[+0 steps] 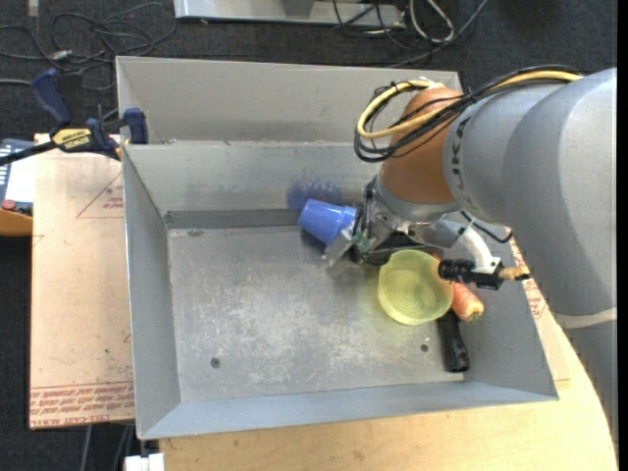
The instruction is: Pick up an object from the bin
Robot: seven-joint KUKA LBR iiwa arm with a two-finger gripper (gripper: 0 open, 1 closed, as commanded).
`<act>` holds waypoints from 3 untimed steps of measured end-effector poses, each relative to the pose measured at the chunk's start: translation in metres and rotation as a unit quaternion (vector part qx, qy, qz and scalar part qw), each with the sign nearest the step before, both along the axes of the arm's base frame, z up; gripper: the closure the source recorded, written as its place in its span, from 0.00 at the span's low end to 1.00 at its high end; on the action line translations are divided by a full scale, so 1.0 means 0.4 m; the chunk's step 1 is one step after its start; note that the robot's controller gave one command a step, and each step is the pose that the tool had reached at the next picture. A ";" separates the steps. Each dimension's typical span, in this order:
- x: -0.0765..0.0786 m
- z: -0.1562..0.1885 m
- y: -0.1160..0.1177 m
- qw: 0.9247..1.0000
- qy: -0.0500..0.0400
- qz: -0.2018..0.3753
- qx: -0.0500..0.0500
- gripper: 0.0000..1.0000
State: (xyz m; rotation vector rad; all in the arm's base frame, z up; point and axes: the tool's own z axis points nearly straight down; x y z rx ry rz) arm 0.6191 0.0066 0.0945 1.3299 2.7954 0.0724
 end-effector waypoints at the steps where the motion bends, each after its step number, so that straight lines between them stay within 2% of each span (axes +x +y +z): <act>1: -0.001 0.061 -0.001 1.000 0.001 0.001 0.000 1.00; 3: 0.001 0.179 0.000 1.000 -0.001 0.003 0.000 1.00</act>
Offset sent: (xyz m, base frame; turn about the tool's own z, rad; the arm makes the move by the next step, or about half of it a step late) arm -0.0010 -0.0007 0.0669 -0.0001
